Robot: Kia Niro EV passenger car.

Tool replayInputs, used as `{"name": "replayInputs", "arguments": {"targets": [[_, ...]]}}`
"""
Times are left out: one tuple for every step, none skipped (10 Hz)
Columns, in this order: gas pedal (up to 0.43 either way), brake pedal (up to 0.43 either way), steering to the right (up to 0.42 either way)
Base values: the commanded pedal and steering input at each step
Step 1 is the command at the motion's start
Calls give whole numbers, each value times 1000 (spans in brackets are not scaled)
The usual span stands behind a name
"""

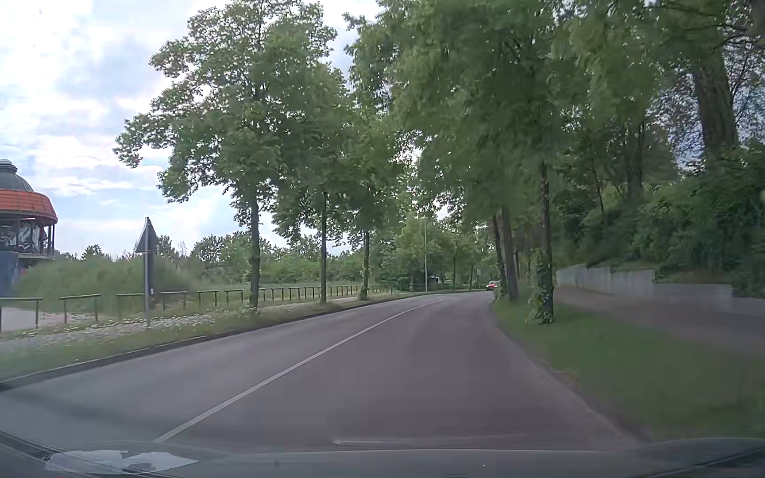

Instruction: Follow the waypoints while adhering to traffic rules and regulations

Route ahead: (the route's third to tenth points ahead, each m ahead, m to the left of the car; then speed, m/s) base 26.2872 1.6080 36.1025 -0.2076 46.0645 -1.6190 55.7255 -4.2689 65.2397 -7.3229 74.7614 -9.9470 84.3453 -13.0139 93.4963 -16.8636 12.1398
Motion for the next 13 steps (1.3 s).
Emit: {"name": "replayInputs", "arguments": {"targets": [[118, 12, 28], [98, 18, 28], [98, 18, 27], [98, 18, 27], [98, 18, 27], [98, 18, 27], [98, 18, 27], [98, 18, 27], [98, 18, 28], [98, 18, 27], [98, 18, 27], [98, 12, 27], [98, 18, 27]]}}
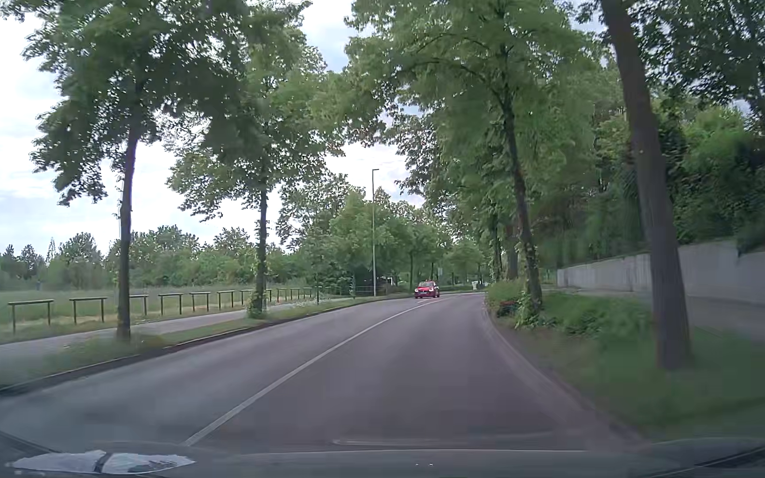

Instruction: Follow the waypoints while adhering to traffic rules and regulations

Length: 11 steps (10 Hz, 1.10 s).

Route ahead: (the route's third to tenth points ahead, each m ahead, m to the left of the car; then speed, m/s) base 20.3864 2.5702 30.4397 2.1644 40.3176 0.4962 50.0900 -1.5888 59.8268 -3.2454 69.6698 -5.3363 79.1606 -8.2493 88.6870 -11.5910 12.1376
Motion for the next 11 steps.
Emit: {"name": "replayInputs", "arguments": {"targets": [[98, 12, 28], [98, 18, 27], [98, 18, 27], [98, 18, 27], [98, 12, 27], [98, 18, 27], [98, 12, 27], [98, 12, 27], [98, 18, 27], [98, 18, 27], [98, 18, 26]]}}
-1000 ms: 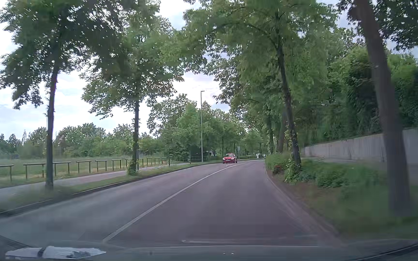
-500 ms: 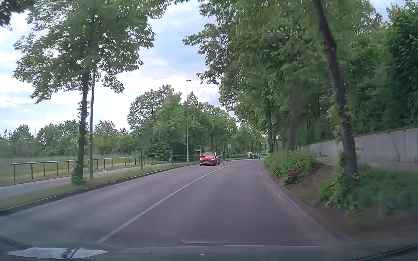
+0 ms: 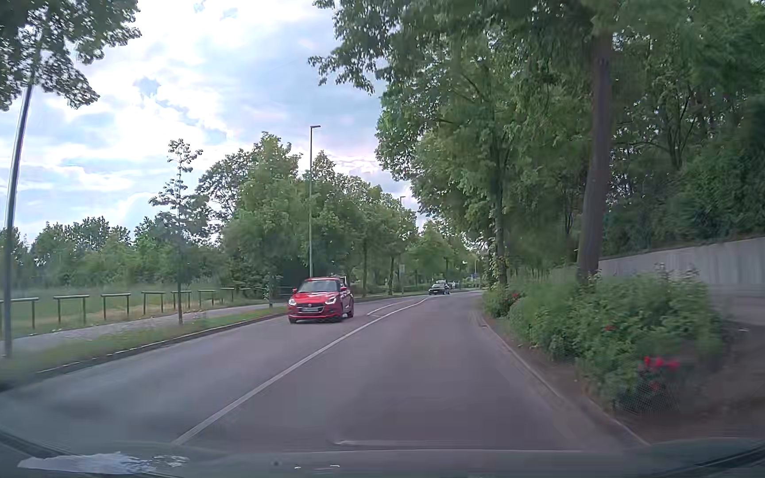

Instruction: Follow the waypoints while adhering to traffic rules and regulations

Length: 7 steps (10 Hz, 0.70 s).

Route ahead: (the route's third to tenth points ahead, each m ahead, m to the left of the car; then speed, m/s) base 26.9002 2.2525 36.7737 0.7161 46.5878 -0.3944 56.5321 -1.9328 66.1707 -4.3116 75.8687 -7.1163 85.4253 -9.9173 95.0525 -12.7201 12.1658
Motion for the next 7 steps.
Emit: {"name": "replayInputs", "arguments": {"targets": [[98, 18, 23], [98, 18, 21], [98, 18, 21], [98, 18, 21], [98, 12, 21], [98, 18, 21], [98, 18, 22]]}}
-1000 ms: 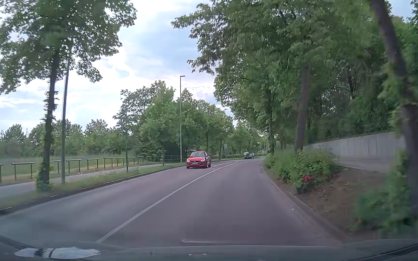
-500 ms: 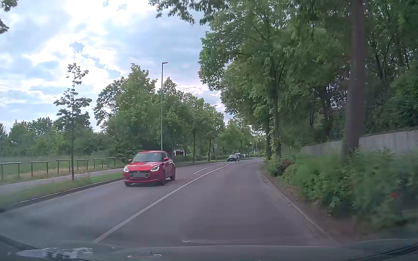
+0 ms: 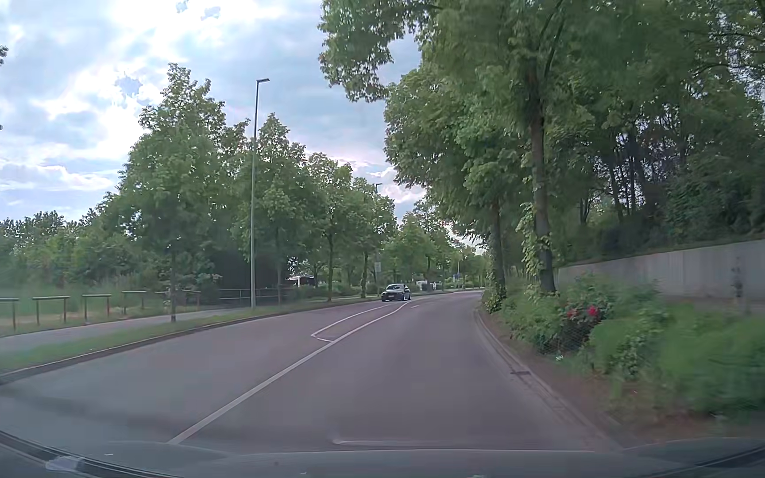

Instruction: Follow the waypoints while adhering to traffic rules and regulations

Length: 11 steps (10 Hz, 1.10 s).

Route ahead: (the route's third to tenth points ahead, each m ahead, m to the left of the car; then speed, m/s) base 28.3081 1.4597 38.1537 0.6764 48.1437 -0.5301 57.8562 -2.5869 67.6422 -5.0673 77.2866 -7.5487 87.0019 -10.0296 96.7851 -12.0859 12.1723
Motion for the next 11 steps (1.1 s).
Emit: {"name": "replayInputs", "arguments": {"targets": [[98, 12, 22], [98, 18, 22], [98, 18, 22], [98, 18, 23], [98, 18, 23], [98, 18, 23], [98, 18, 24], [98, 18, 24], [98, 18, 24], [98, 18, 24], [98, 18, 24]]}}
